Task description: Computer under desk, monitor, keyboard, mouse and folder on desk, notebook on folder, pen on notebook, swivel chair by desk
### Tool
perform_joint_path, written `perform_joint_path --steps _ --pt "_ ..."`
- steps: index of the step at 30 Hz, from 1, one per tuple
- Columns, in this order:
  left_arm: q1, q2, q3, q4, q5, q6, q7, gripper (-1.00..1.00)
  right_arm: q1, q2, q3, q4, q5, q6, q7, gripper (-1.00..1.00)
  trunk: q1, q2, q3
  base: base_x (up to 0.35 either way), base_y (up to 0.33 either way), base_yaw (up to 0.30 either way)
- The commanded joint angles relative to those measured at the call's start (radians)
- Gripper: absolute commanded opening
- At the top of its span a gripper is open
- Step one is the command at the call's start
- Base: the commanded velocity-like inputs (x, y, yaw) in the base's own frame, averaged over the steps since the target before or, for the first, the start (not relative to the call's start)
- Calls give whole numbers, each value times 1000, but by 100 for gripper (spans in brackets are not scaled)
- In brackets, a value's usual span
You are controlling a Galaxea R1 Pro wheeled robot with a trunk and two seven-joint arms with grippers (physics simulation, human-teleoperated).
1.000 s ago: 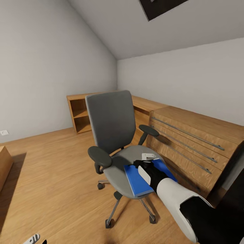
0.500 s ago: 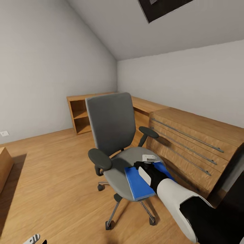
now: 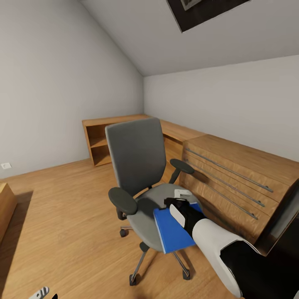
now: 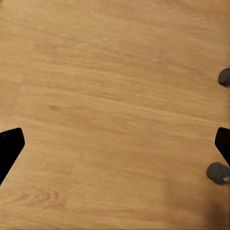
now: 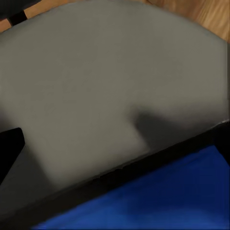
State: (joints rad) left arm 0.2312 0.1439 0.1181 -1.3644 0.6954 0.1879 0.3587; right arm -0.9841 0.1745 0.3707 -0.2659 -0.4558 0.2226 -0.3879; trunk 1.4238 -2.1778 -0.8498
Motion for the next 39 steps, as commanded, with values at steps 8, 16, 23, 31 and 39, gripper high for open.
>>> perform_joint_path --steps 8,16,23,31,39 --pt "0 0 0 -2 7 4 5 100 -1 0 6 -3 -4 5 -6 100 -27 49 21 0 0 0" --pt "0 0 0 -2 7 4 5 100 -1 0 5 -6 -3 -4 -6 100 -27 49 21 0 0 0" --pt "0 0 0 -2 7 4 5 100 0 0 3 -48 -4 -18 -10 100 -27 49 21 0 0 0" --pt "0 -1 0 -2 6 3 5 100 159 0 -1 -407 -3 88 -15 100 -27 49 21 0 0 0" --pt "0 -3 -4 6 6 2 5 100 535 -55 -18 -1121 -49 249 -18 100 -27 49 21 0 0 0"
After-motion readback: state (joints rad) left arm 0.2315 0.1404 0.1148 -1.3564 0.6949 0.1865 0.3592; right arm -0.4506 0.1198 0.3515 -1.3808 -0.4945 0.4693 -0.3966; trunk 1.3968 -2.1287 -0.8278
